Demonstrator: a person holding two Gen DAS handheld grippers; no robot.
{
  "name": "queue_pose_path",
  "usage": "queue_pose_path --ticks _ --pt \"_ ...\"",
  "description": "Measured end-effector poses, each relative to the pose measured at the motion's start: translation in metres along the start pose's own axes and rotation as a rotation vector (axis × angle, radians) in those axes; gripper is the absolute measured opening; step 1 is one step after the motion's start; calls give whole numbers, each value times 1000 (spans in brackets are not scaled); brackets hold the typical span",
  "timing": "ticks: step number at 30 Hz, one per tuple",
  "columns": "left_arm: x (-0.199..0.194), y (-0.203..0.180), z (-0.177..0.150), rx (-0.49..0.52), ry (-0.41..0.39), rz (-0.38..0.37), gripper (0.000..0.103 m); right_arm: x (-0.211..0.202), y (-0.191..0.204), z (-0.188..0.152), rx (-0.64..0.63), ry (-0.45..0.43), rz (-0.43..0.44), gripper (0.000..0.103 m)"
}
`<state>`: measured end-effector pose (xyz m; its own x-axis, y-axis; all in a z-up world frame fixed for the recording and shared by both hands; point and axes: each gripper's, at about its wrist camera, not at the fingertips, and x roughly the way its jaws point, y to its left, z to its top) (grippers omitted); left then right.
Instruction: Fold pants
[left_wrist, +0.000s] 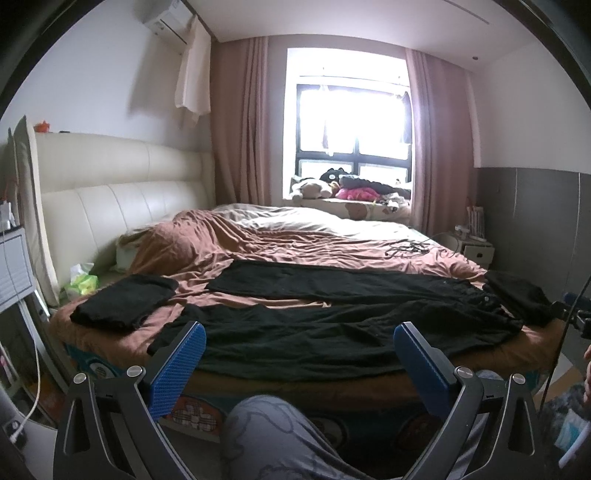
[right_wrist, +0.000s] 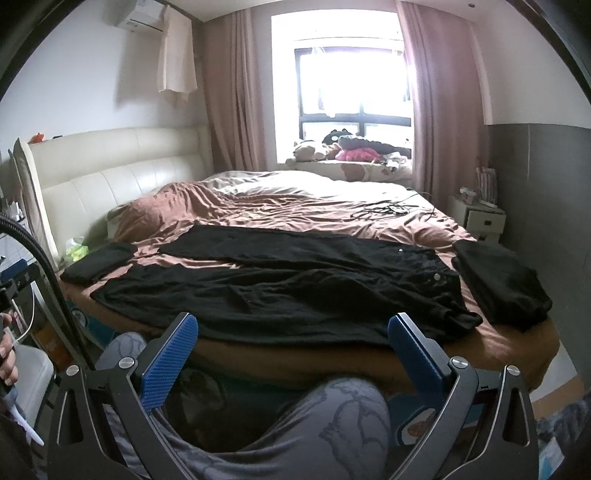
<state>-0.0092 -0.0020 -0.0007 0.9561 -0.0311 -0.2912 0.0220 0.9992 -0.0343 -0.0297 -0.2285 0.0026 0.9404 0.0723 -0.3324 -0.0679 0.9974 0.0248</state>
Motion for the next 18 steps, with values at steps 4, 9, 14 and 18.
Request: queue_pose_path --ticks 4,9,14,18 --pt "-1 3 1 -4 0 6 103 -1 0 0 3 -2 3 103" --pt "-4 4 2 -3 -8 11 103 -3 0 0 -2 -9 9 103" --pt "-4 5 0 -4 -10 11 103 -4 -1 -1 2 -17 7 103" --pt "-5 6 0 -8 -12 11 103 -5 -2 -1 8 -19 4 103"
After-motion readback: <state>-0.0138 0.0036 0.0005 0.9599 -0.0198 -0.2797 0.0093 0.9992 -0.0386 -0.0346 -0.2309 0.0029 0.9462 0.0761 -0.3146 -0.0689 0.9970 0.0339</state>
